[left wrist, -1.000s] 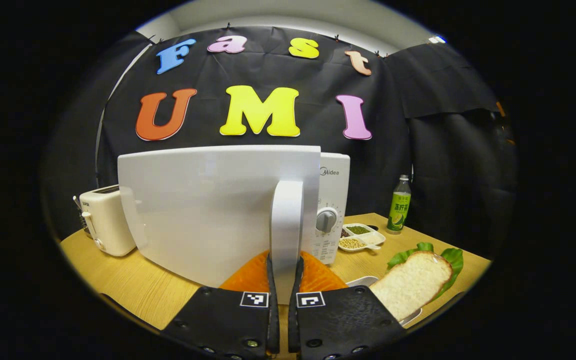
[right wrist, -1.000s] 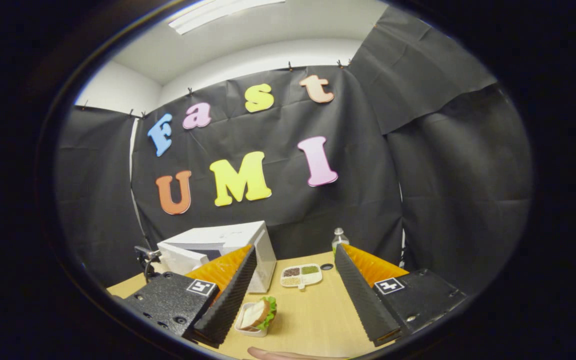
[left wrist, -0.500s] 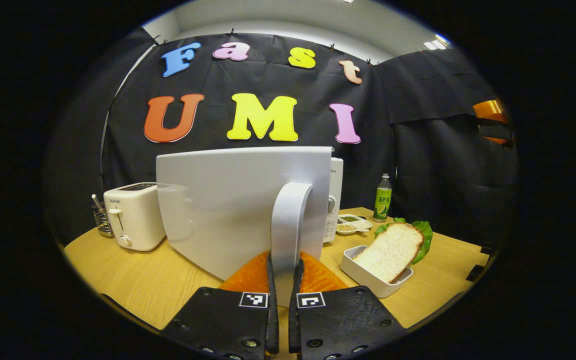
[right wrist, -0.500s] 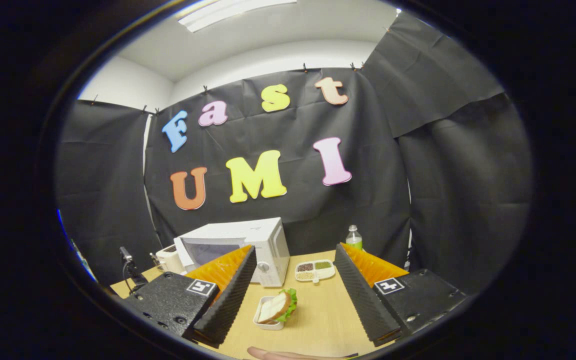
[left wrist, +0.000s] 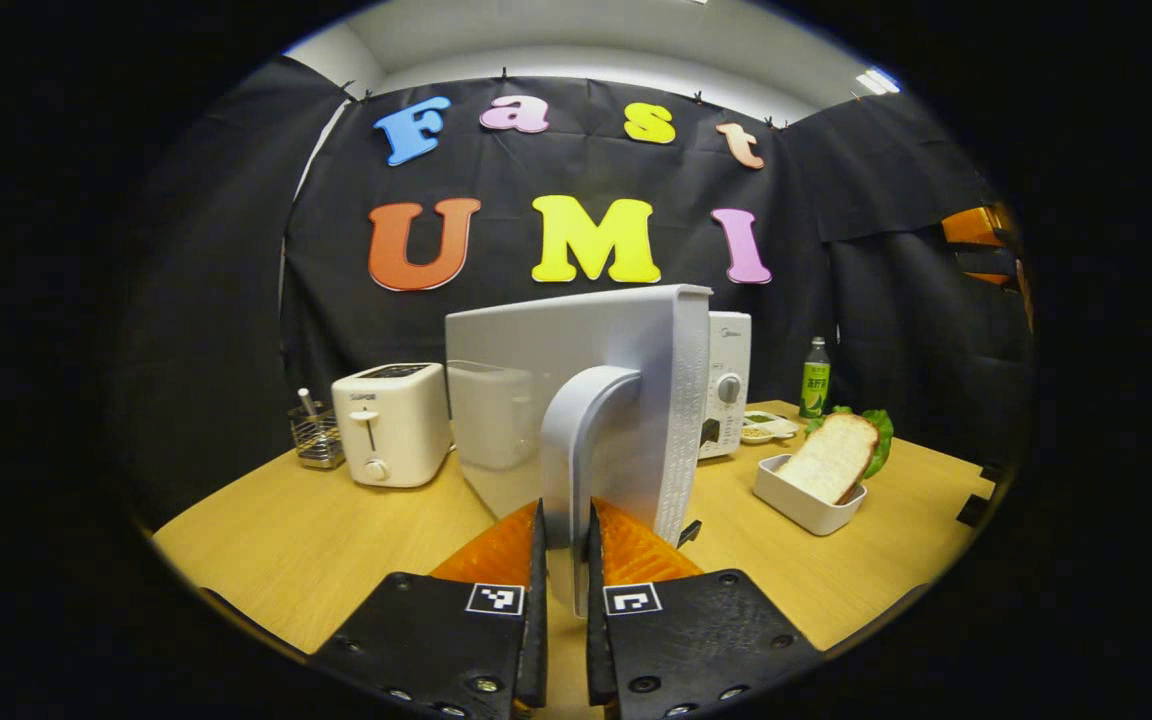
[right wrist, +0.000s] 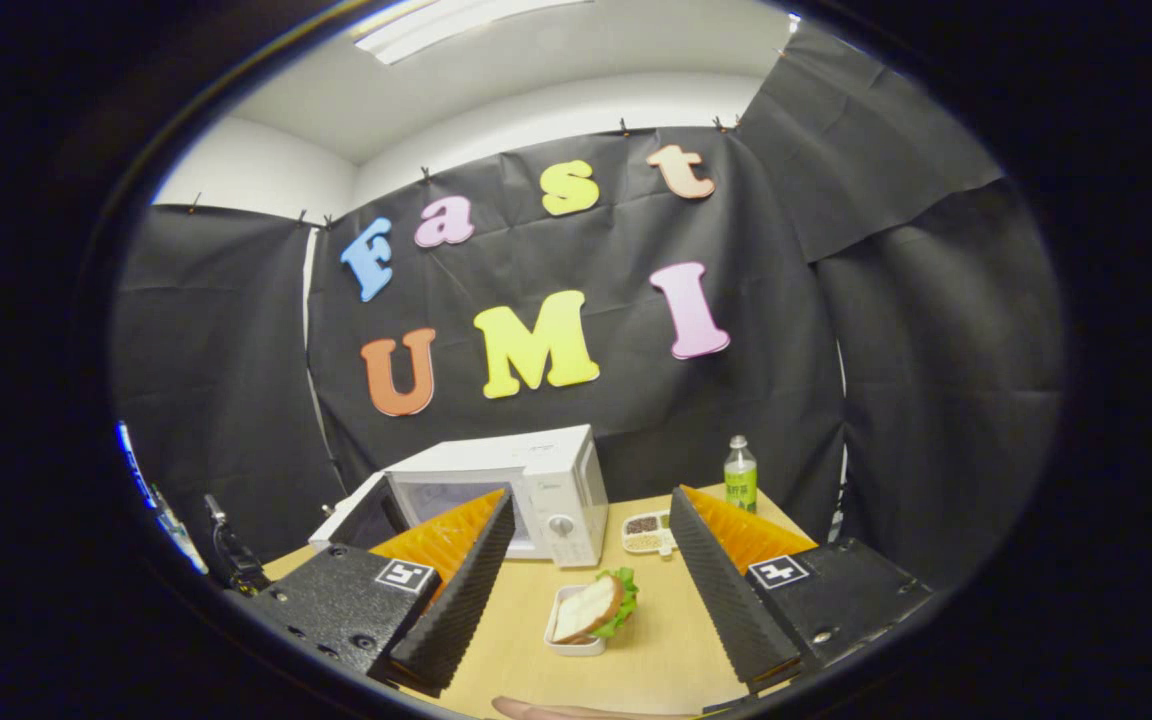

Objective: Open the microwave oven with the left hand, put the food in, and close the microwave oven.

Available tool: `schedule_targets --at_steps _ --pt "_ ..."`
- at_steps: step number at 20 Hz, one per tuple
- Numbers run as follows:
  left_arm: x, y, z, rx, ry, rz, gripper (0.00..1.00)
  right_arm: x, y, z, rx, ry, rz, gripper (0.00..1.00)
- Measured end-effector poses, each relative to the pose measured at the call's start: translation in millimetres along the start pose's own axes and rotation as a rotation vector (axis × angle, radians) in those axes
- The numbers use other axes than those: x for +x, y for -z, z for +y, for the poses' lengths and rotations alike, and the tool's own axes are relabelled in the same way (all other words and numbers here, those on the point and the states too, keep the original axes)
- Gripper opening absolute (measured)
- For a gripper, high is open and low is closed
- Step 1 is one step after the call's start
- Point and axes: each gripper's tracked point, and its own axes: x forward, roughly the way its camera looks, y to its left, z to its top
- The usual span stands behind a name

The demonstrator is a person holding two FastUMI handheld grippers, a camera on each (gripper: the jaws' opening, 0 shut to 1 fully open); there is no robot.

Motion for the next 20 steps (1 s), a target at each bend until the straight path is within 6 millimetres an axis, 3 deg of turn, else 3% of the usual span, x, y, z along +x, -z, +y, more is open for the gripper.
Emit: schedule_targets --at_steps 1,2,4,5,7,10,13,17,20 --pt "-10.1 -4.4 17.1 0.004 -0.036 -0.014 0.13 1.5 3.7 2.4 -0.006 -0.003 0.005 0.99" --pt "-22.6 -7.7 37.3 0.005 -0.081 -0.015 0.33 3.5 7.3 3.0 -0.013 0.0 0.012 0.99" --pt "-48.3 -2.1 66.8 -0.013 -0.155 0.027 0.49 7.5 15.1 4.1 -0.029 0.003 0.029 0.99" --pt "-57.7 -1.6 76.6 -0.019 -0.186 0.046 0.83 9.8 18.5 4.9 -0.037 0.004 0.036 0.99" --pt "-80.6 -12.0 92.0 -0.006 -0.244 0.042 0.96 17.3 21.5 6.5 -0.057 0.005 0.053 0.99" --pt "-100.1 -25.8 100.1 -0.005 -0.286 0.012 0.96 31.0 21.8 5.2 -0.086 0.01 0.08 0.99" --pt "-107.4 -46.3 113.4 -0.016 -0.343 -0.023 0.95 44.9 24.4 8.6 -0.087 -0.012 0.125 0.99" --pt "-108.7 -79.1 119.1 -0.03 -0.373 -0.046 0.95 65.8 25.5 -1.9 -0.132 -0.011 0.196 1.0" --pt "-110.8 -98.7 120.3 -0.027 -0.413 -0.049 0.95 83.9 38.0 -9.2 -0.169 -0.024 0.323 0.99"
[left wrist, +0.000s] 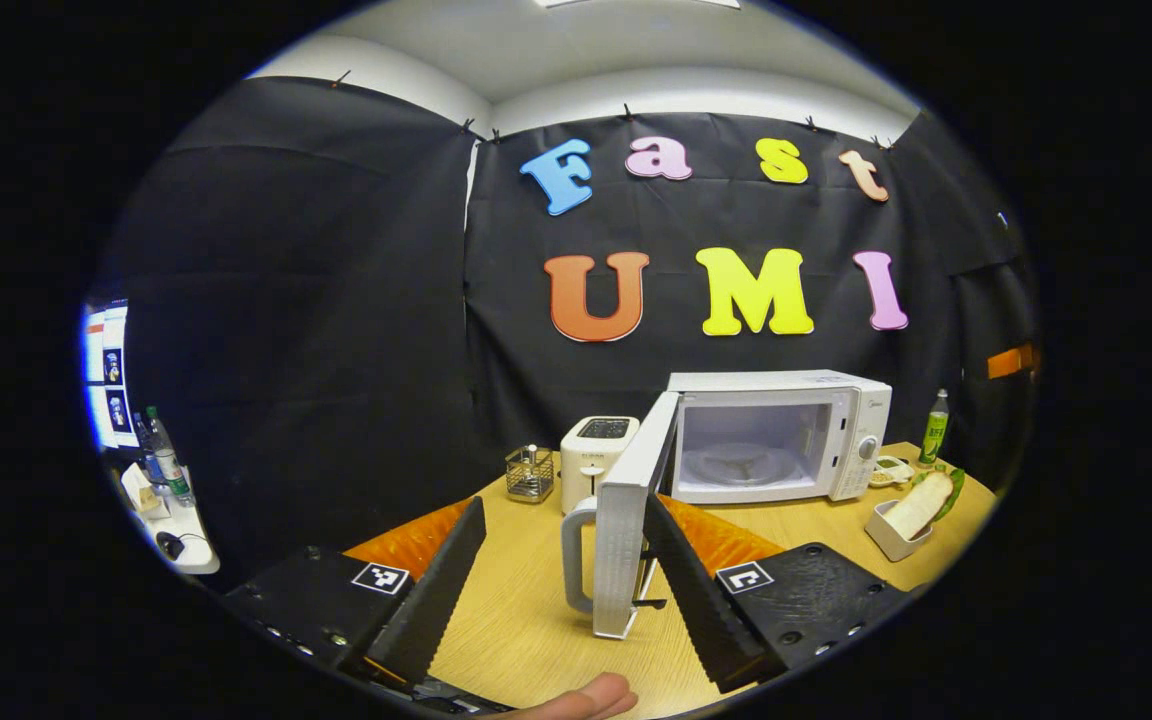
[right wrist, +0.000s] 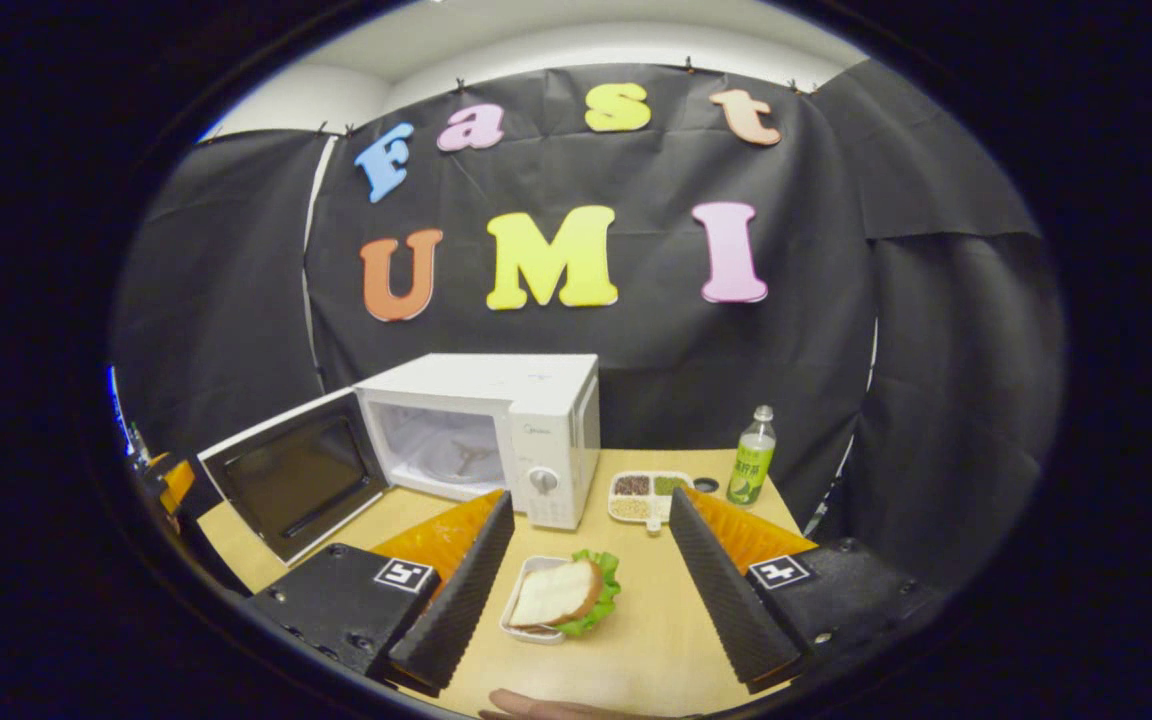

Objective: Open the microwave oven with the left hand, put the food in, and close the microwave oven.

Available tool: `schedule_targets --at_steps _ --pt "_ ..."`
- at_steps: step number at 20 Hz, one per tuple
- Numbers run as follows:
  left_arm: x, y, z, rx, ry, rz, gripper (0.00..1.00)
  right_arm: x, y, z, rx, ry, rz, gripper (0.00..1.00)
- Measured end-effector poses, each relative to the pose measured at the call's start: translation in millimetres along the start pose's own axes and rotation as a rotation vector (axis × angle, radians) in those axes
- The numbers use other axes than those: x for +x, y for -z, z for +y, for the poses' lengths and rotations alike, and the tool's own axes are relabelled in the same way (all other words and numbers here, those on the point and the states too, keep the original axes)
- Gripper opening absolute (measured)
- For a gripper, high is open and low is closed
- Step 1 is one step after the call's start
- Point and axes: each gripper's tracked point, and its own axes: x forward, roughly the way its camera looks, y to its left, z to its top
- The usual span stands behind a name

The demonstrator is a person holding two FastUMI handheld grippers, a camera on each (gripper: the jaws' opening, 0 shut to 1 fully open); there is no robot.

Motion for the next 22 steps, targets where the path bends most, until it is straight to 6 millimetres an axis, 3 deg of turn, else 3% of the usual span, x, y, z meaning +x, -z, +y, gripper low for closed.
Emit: schedule_targets --at_steps 4,8,11,12,13,18,19,20,22 --pt "0.3 -40.3 -27.2 -0.006 0.032 -0.055 0.95 23.5 18.2 -8.7 -0.014 -0.071 0.191 0.99" --pt "4.2 -78.2 -37.1 0.059 -0.019 -0.136 0.96 39.0 48.9 -15.8 0.001 -0.153 0.364 0.99" --pt "5.0 -97.7 -69.9 0.028 0.032 -0.151 0.96 53.9 72.1 -23.1 0.091 -0.218 0.473 0.99" --pt "6.0 -106.4 -80.2 0.014 0.053 -0.162 0.96 60.1 77.3 -26.2 0.147 -0.232 0.497 0.89" --pt "8.9 -113.1 -89.1 0.002 0.074 -0.169 0.96 67.4 83.0 -29.4 0.193 -0.24 0.53 0.89" --pt "20.8 -134.7 -121.3 0.003 0.111 -0.206 0.96 97.4 109.1 -38.7 0.351 -0.319 0.66 0.84" --pt "21.3 -136.7 -130.6 -0.005 0.127 -0.208 0.95 99.7 115.4 -32.9 0.394 -0.362 0.7 0.95" --pt "22.9 -136.9 -138.2 -0.011 0.144 -0.208 0.96 101.4 120.9 -28.0 0.433 -0.398 0.735 0.82" --pt "24.1 -132.7 -150.7 0.001 0.171 -0.187 0.96 105.1 133.3 -21.0 0.491 -0.448 0.793 0.81"
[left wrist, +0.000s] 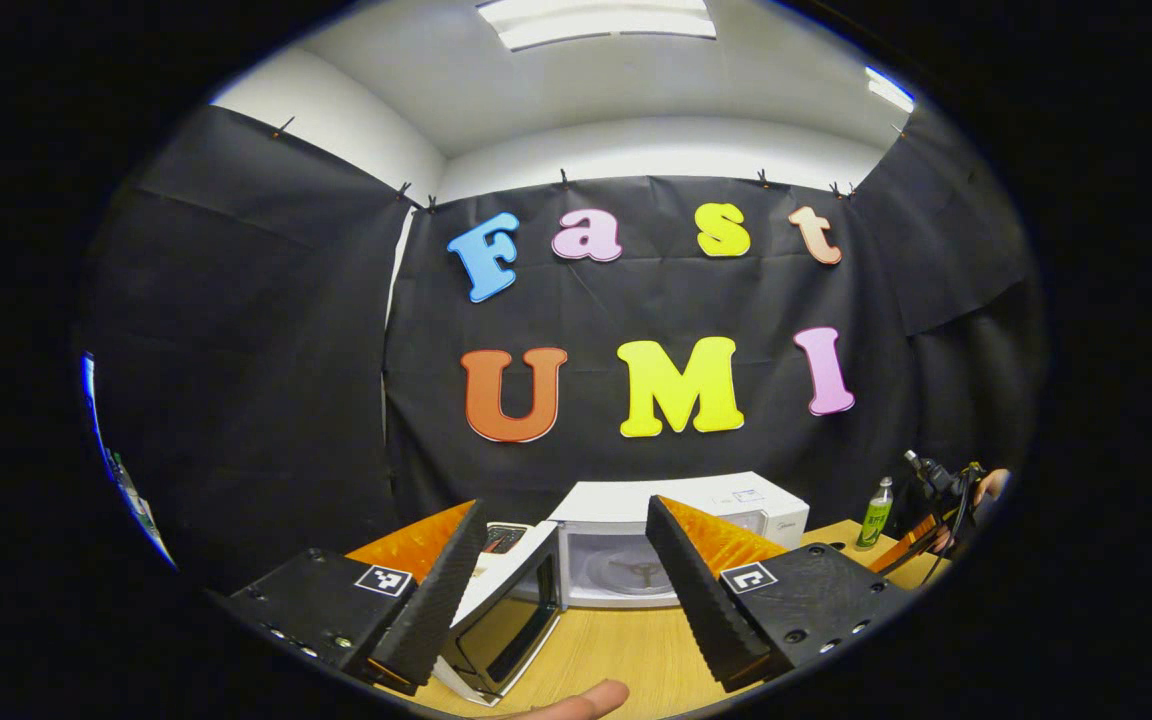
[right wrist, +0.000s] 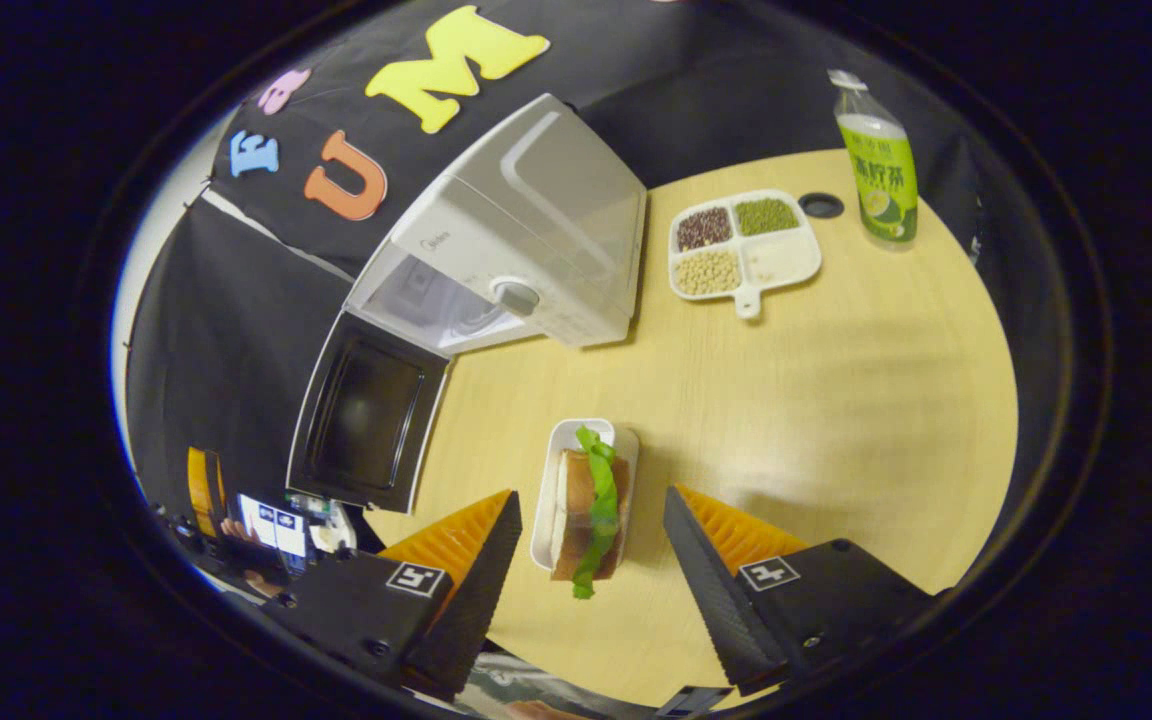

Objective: Open the microwave oven with the left hand, put the food in, and close the microwave oven.

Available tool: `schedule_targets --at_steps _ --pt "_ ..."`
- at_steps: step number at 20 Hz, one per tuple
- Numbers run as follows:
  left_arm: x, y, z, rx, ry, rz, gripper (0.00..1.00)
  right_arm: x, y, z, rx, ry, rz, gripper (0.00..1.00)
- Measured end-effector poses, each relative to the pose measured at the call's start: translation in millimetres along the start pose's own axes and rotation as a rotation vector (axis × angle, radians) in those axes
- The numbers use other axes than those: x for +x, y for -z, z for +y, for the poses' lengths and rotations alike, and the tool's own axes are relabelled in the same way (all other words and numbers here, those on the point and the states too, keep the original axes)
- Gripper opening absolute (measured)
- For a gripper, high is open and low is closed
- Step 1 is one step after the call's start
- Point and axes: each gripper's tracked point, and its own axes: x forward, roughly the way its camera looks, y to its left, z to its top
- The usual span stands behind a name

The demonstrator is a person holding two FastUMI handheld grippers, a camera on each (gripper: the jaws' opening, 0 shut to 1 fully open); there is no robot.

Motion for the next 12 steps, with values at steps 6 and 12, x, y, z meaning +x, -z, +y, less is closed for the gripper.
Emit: schedule_targets --at_steps 6,12 --pt "-6.0 -2.4 7.8 0.044 -0.045 -0.03 0.96 27.6 14.3 -1.6 0.182 -0.094 0.125 0.46" --pt "-13.9 5.1 11.9 0.051 -0.028 -0.024 0.96 6.9 24.2 17.2 0.034 -0.032 0.085 0.36"
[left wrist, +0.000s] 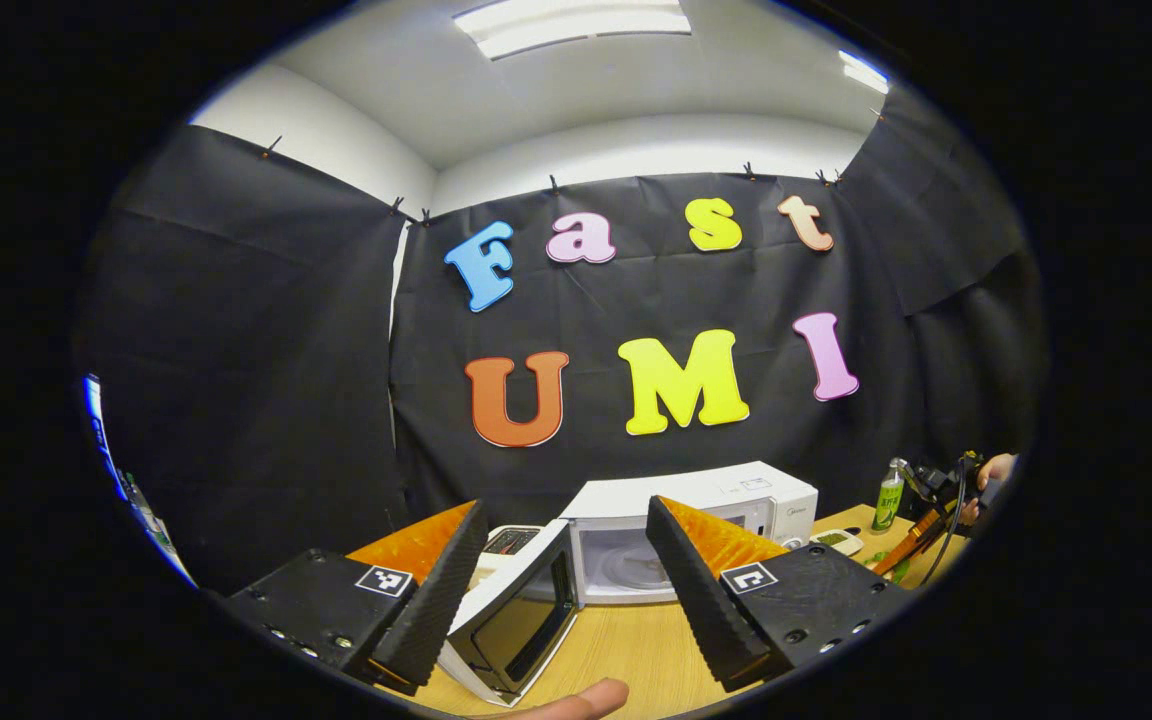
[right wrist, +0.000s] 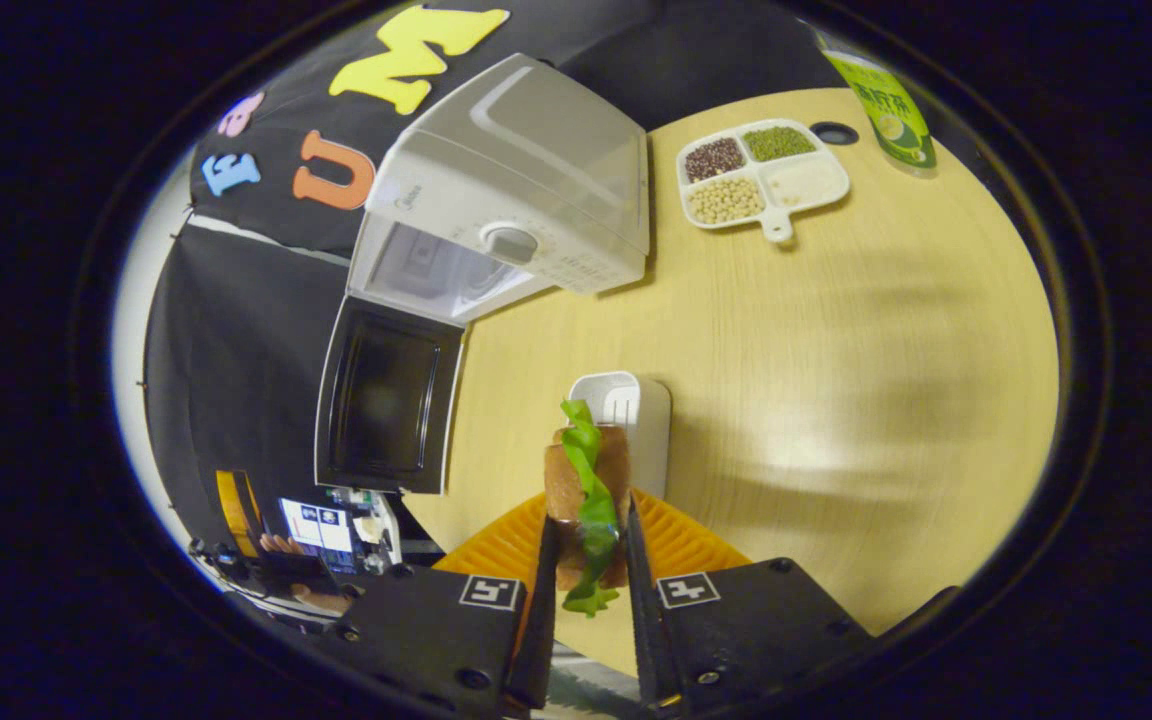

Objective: Open the microwave oven with the left hand, put the food in, and close the microwave oven.

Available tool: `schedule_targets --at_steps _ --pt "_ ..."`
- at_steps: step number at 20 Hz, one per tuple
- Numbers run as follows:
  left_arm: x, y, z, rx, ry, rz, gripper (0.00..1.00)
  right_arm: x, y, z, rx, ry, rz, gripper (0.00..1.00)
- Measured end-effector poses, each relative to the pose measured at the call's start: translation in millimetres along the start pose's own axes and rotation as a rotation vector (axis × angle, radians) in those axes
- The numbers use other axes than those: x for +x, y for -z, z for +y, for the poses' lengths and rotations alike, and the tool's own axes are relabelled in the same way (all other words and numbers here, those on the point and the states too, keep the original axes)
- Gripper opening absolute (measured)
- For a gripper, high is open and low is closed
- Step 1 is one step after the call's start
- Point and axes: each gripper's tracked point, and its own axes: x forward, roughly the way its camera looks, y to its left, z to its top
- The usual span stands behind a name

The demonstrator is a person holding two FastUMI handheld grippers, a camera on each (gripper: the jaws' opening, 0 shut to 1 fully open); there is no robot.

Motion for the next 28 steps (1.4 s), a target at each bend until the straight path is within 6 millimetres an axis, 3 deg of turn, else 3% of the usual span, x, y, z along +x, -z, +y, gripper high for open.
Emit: schedule_targets --at_steps 6,7,8,14,17,22,27,28 --pt "-5.2 9.0 22.2 0.029 -0.034 -0.001 0.96 -18.9 17.7 35.9 -0.213 0.146 -0.086 0.36" --pt "-6.9 10.0 22.8 0.034 -0.03 -0.003 1.0 -21.5 20.7 43.1 -0.25 0.174 -0.101 0.36" --pt "-9.2 10.6 22.7 0.024 -0.021 -0.002 0.95 -23.1 25.2 51.3 -0.288 0.2 -0.116 0.36" --pt "-17.4 18.1 34.2 -0.044 0.003 0.021 0.96 -25.9 47.0 110.6 -0.563 0.336 -0.213 0.37" --pt "-19.4 24.4 41.9 -0.042 -0.008 0.034 0.96 -11.2 52.3 138.6 -0.724 0.39 -0.262 0.36" --pt "-18.2 42.8 55.6 -0.045 -0.039 0.086 0.96 32.3 55.1 176.6 -0.885 0.405 -0.307 0.37" --pt "-20.3 41.7 61.4 -0.049 -0.031 0.083 0.96 73.1 33.6 202.2 -0.961 0.424 -0.431 0.37" --pt "-22.7 42.6 60.8 -0.047 -0.035 0.089 1.0 81.8 30.9 207.9 -0.968 0.418 -0.456 0.37"
